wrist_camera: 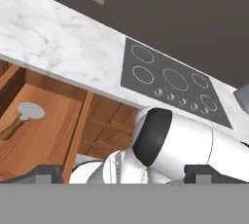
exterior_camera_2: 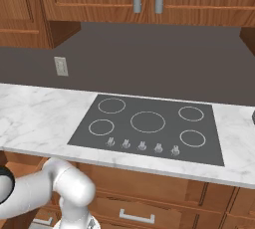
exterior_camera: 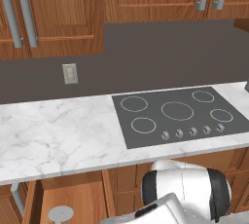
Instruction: Take the pizza cutter from the drawer on the left and place it on the dining counter for cutting.
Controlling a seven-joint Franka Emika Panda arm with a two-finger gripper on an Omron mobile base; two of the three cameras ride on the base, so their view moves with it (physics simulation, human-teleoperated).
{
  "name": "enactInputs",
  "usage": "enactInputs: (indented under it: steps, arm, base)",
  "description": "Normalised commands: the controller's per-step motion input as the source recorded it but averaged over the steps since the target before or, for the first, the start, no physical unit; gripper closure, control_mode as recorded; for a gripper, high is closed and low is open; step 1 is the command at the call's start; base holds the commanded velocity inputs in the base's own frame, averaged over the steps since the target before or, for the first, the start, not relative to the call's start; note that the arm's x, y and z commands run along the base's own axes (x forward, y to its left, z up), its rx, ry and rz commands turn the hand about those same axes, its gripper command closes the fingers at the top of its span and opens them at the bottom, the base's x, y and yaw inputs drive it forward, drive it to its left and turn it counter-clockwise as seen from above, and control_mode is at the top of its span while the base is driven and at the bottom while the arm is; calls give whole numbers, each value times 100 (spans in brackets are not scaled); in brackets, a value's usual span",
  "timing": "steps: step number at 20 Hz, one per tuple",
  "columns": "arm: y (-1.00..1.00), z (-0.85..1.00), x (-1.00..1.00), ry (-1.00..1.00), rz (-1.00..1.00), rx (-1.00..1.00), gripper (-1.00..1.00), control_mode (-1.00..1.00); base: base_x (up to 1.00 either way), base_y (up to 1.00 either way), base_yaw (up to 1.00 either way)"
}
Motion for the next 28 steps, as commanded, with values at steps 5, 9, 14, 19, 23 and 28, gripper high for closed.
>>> enactInputs:
  steps: [5,9,14,19,23,28]
  arm:
    - [-2,68,74,0,-5,27,-100,-100]
    - [5,14,83,0,-15,9,-100,-100]
    - [24,-19,93,0,-15,0,-100,-100]
    - [6,-38,58,21,-8,1,-100,-100]
    - [13,-84,11,32,-4,2,-100,-100]
    - [11,-100,2,15,0,0,-100,-100]
  base:
    - [0,0,0]
    - [0,0,0]
    - [0,0,0]
    - [0,0,0]
    - [0,0,0]
    - [0,0,0]
